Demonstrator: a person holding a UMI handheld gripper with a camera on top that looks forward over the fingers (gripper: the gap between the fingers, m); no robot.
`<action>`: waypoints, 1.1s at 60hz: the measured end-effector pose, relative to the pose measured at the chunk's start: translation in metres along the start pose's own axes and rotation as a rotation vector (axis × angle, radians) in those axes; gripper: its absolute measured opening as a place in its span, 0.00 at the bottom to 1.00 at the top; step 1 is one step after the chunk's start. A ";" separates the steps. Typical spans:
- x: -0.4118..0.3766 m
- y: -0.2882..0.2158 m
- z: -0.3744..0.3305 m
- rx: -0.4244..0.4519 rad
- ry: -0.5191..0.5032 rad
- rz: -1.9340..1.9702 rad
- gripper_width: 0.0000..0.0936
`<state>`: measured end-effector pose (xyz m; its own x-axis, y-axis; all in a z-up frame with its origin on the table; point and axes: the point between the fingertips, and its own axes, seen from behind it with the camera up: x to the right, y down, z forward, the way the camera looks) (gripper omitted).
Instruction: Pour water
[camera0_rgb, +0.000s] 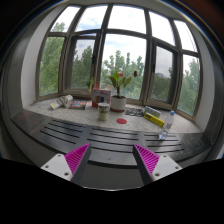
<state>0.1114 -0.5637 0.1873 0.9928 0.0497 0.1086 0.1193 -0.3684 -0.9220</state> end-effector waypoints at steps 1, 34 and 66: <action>0.002 0.003 0.000 -0.008 0.005 -0.001 0.92; 0.296 0.112 0.172 -0.068 0.207 0.032 0.91; 0.417 0.005 0.394 0.188 0.168 0.109 0.56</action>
<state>0.5236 -0.1793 0.0814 0.9887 -0.1409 0.0503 0.0237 -0.1839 -0.9826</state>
